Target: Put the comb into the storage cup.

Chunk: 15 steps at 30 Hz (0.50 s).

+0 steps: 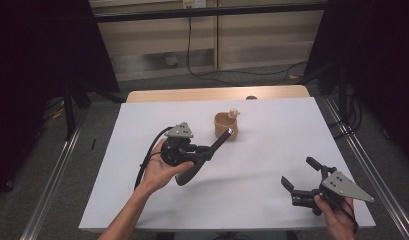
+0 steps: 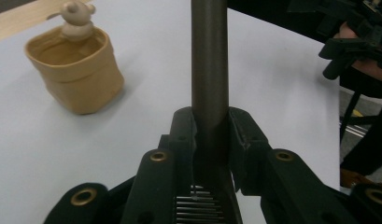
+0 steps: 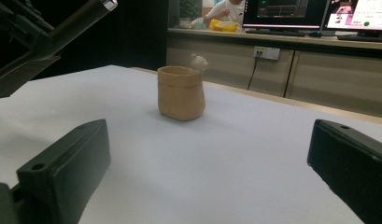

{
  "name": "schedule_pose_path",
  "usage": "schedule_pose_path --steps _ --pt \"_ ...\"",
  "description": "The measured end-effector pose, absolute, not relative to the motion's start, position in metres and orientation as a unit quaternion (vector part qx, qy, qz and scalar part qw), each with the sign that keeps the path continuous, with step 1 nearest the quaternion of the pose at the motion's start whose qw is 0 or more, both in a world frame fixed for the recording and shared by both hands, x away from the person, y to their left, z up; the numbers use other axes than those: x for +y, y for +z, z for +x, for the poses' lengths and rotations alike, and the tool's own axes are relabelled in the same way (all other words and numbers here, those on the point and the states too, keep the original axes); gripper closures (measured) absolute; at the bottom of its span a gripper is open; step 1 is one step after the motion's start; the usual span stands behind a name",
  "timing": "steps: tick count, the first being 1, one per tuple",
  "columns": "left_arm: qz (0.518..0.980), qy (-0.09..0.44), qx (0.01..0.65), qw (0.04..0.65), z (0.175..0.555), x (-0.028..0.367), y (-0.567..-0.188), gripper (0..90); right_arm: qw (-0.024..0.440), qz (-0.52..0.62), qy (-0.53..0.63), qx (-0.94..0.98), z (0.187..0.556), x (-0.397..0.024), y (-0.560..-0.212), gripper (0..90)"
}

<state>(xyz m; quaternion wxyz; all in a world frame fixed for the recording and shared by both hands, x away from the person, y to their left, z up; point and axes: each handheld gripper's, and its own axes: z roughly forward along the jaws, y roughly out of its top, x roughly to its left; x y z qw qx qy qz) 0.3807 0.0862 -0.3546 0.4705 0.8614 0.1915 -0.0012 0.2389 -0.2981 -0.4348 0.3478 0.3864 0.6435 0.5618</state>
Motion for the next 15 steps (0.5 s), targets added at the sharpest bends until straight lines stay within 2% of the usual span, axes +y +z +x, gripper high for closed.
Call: schedule_pose_path --steps 11,15 --pt "0.875 -0.023 0.166 0.455 0.376 0.077 -0.357 72.9 0.293 0.365 0.572 0.674 0.239 -0.282 -0.432 0.1" --pt "0.879 -0.030 0.164 0.447 0.375 0.074 -0.359 72.9 0.278 0.354 0.578 0.681 0.238 -0.278 -0.429 3.0"
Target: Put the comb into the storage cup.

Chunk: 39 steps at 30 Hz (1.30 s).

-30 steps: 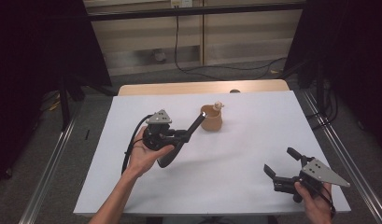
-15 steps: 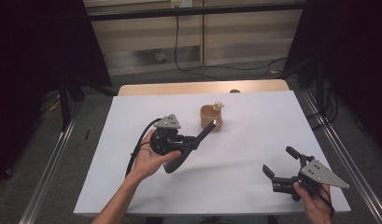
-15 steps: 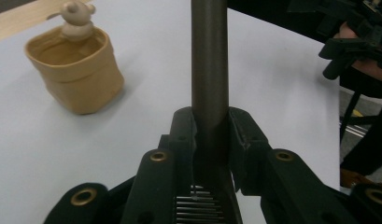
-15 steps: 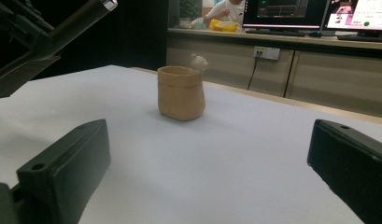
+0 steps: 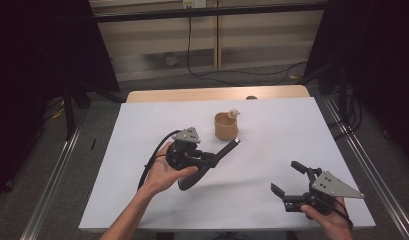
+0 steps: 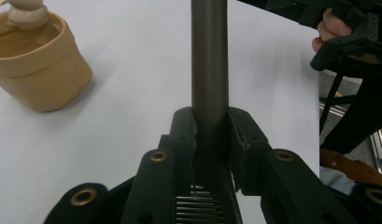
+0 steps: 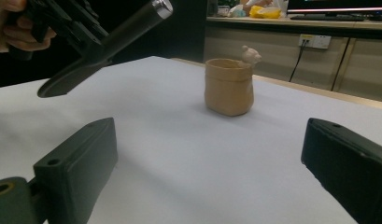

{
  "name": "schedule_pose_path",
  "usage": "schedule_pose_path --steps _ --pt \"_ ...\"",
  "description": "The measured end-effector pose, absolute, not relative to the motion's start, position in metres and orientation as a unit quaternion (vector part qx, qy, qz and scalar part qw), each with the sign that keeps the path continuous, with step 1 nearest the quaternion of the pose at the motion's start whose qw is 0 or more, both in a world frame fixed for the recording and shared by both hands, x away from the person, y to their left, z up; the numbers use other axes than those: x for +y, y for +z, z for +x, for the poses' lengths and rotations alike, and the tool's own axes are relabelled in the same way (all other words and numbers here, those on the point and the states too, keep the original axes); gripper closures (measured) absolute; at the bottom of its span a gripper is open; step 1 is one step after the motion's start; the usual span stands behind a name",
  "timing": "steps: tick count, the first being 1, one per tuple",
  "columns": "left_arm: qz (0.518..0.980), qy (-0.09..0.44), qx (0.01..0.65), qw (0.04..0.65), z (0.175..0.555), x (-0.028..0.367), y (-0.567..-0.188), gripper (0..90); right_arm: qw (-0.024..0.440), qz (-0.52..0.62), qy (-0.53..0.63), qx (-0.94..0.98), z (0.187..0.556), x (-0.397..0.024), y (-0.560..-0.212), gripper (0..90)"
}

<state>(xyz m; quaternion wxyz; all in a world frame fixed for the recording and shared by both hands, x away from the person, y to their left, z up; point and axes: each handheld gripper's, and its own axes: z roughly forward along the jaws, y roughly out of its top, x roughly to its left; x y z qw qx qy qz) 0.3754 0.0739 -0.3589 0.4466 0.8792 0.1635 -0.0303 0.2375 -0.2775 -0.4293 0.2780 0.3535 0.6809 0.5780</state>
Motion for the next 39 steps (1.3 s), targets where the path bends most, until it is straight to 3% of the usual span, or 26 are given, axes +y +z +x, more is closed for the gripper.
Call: schedule_pose_path --steps 14,18,27,39 --pt "0.900 -0.025 0.135 0.414 0.368 0.065 -0.358 72.9 0.243 0.338 0.562 0.715 0.251 -0.262 -0.409 2.1" --pt "0.909 -0.028 0.126 0.396 0.366 0.061 -0.364 72.9 0.249 0.347 0.556 0.714 0.255 -0.256 -0.418 1.6" --pt "0.918 -0.036 0.118 0.376 0.360 0.054 -0.363 72.9 0.204 0.331 0.516 0.763 0.261 -0.248 -0.408 3.5" --pt "0.935 -0.051 0.086 0.339 0.358 0.039 -0.365 72.9 0.108 0.304 0.502 0.802 0.272 -0.245 -0.401 4.1"
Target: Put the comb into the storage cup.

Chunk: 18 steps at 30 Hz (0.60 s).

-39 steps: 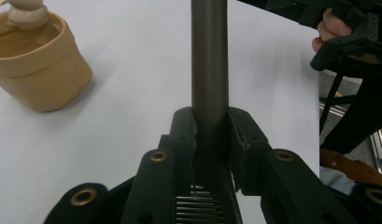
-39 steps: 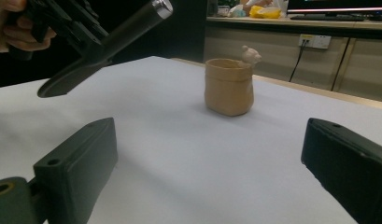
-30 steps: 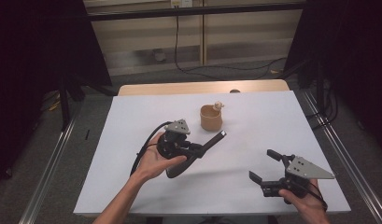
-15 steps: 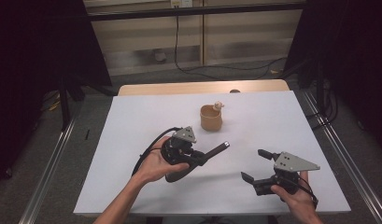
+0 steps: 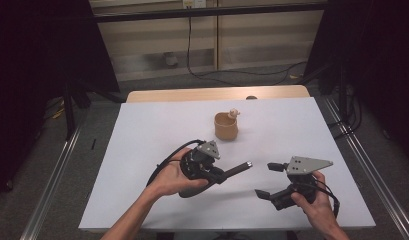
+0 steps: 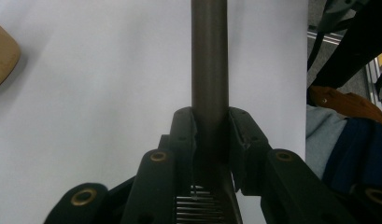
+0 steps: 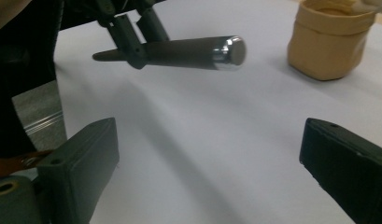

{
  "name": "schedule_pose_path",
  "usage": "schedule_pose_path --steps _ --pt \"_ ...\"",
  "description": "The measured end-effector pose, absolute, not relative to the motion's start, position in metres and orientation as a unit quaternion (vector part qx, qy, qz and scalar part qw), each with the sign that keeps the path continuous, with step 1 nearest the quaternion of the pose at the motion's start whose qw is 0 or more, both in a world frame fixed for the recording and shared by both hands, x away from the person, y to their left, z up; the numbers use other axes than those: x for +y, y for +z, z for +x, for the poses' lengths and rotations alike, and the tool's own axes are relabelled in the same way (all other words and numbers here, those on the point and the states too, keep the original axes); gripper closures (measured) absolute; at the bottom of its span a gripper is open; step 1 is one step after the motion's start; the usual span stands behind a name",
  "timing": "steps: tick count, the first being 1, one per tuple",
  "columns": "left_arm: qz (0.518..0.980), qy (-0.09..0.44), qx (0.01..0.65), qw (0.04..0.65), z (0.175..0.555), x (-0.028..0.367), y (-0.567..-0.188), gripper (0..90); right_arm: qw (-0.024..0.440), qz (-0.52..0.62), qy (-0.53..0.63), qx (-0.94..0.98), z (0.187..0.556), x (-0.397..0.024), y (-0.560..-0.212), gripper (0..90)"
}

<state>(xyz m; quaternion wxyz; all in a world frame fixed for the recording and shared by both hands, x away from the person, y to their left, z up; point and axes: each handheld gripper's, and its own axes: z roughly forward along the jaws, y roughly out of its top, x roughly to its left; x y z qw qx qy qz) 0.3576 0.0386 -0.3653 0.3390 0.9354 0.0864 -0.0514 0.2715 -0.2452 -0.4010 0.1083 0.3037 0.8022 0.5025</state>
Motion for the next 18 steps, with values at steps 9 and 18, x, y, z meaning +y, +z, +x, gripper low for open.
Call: schedule_pose_path --steps 9,18 --pt "0.946 -0.049 0.062 0.314 0.355 0.039 -0.362 72.9 0.083 0.281 0.475 0.830 0.281 -0.232 -0.400 2.3" --pt "0.956 -0.047 0.055 0.285 0.358 0.037 -0.366 73.0 0.064 0.250 0.448 0.856 0.286 -0.219 -0.399 2.2"
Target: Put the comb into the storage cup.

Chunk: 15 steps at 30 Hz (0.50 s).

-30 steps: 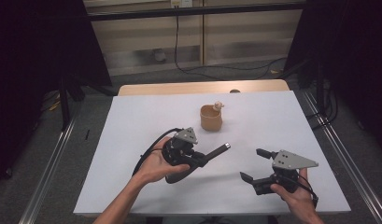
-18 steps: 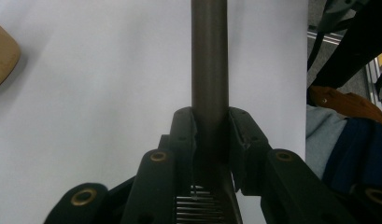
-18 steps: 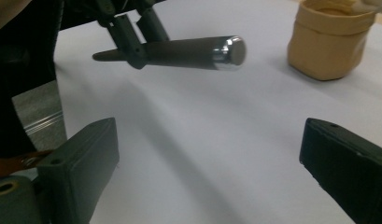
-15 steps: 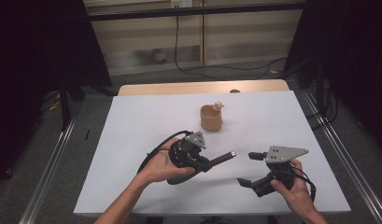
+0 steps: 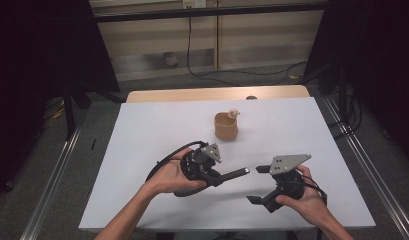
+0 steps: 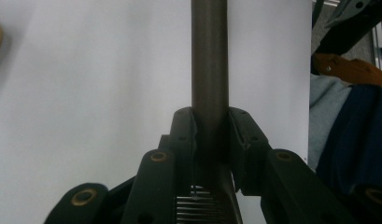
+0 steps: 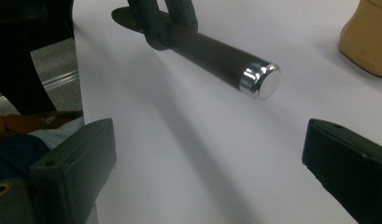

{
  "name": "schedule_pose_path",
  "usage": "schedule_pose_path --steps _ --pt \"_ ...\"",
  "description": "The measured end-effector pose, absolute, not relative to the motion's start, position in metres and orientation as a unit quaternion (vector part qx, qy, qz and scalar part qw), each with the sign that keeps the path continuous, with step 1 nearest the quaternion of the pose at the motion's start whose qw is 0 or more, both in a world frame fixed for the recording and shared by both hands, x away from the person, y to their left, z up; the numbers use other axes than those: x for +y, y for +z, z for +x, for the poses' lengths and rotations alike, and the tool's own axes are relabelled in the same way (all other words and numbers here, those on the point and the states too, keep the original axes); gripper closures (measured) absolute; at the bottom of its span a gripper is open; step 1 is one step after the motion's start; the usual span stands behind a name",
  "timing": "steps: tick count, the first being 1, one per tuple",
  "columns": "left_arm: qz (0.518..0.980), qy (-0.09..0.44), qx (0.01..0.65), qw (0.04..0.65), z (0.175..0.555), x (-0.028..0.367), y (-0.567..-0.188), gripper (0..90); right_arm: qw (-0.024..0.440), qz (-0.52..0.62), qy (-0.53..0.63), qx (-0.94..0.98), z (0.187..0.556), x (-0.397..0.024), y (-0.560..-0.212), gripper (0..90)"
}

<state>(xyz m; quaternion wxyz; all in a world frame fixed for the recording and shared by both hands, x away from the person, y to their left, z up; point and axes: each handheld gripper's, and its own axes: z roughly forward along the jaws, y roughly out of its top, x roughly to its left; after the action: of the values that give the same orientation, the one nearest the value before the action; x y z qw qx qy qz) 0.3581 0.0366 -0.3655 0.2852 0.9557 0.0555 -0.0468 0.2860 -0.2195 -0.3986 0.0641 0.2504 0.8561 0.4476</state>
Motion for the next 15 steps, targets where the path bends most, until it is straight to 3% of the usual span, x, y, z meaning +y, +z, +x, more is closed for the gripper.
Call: schedule_pose_path --steps 15 --pt "0.967 -0.057 0.044 0.245 0.363 0.032 -0.368 72.9 0.040 0.219 0.386 0.895 0.309 -0.203 -0.399 6.2"
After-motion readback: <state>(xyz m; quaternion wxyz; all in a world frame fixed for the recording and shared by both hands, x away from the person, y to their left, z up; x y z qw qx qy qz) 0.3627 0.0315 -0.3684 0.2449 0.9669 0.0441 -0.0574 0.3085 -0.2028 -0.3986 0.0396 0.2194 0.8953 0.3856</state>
